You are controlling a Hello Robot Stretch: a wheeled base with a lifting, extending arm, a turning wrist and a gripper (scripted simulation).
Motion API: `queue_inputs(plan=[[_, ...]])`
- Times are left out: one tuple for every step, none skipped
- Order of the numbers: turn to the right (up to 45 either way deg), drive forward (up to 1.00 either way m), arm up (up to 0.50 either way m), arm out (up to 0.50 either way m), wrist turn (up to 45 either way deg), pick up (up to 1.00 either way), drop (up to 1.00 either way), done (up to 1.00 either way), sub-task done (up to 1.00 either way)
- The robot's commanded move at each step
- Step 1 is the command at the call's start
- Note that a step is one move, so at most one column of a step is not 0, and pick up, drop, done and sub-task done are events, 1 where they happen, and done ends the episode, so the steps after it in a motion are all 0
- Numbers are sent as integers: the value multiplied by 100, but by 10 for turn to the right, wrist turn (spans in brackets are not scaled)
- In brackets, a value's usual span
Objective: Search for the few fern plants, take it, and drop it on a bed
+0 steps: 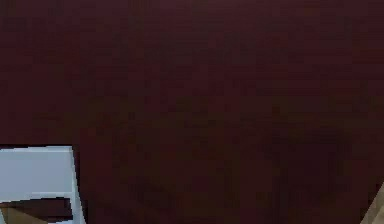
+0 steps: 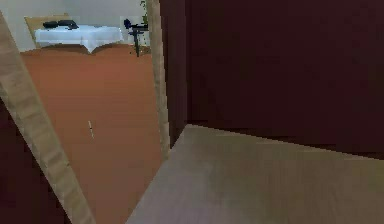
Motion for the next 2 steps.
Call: queue_inputs(plan=[[120,0,0,0,0,0,0,0,0],[0,35,0,0,0,0,0,0,0]])
